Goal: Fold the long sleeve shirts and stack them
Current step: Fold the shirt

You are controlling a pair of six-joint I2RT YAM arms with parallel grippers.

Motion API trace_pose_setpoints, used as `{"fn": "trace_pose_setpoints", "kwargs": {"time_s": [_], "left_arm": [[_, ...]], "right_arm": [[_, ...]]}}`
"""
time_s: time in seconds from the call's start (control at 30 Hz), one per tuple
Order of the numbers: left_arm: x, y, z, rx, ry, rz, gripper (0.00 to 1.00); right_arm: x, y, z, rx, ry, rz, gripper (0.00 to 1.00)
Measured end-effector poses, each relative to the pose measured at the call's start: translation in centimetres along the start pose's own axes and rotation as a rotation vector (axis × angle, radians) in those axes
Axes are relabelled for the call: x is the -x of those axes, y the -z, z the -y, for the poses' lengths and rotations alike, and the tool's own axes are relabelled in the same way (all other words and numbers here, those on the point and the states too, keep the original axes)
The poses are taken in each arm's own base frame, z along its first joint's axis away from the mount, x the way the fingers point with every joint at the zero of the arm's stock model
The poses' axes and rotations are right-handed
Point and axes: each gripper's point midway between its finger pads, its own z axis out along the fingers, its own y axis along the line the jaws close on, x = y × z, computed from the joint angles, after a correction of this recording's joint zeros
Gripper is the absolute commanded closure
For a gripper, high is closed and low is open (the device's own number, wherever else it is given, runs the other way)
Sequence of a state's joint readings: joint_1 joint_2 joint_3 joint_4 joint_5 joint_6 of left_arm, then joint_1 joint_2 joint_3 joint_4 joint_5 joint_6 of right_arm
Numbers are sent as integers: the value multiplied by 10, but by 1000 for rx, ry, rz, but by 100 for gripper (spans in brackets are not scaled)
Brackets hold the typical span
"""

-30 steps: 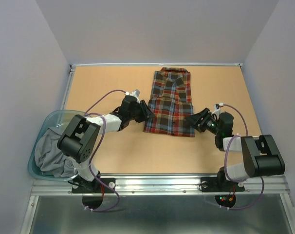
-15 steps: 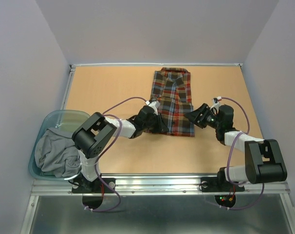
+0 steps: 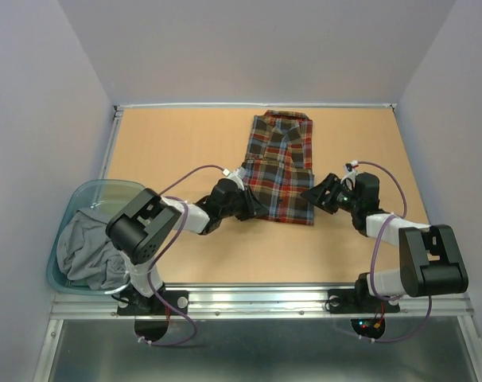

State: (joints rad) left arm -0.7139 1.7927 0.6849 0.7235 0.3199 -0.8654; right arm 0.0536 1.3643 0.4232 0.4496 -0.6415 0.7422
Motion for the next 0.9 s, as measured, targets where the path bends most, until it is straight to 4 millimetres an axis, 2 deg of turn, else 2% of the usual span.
{"fn": "trace_pose_setpoints", "kwargs": {"time_s": [0.07, 0.23, 0.43, 0.53, 0.6, 0.67, 0.73, 0.77, 0.8, 0.83, 0.9], "left_arm": [[4, 11, 0, 19, -1, 21, 72], [22, 21, -1, 31, -1, 79, 72], [19, 23, -43, 126, 73, 74, 72], [22, 24, -44, 108, 96, 72, 70], [22, 27, -44, 110, 97, 70, 63], [24, 36, -41, 130, 77, 73, 52], [33, 47, -37, 166, 31, 92, 44], [46, 53, -31, 190, -3, 121, 34], [48, 55, -34, 218, -22, 127, 30], [67, 59, -19, 209, -65, 169, 28], [98, 62, -6, 236, -138, 235, 23]], "right_arm": [[-1, 0, 1, -4, 3, -3, 34], [-3, 1, 3, -11, 3, -11, 34], [-5, 1, 5, -22, 2, -17, 34], [-9, 3, 12, -58, -4, -28, 34], [-11, 7, 16, -91, -6, -29, 34], [-11, 12, 19, -126, -1, -19, 34], [-10, 17, 21, -160, -5, -6, 34], [-10, 20, 24, -184, -12, -2, 34], [-10, 22, 26, -207, -20, 2, 35], [-11, 24, 29, -233, -35, 4, 37], [-16, 29, 36, -282, -80, 0, 40]]}}
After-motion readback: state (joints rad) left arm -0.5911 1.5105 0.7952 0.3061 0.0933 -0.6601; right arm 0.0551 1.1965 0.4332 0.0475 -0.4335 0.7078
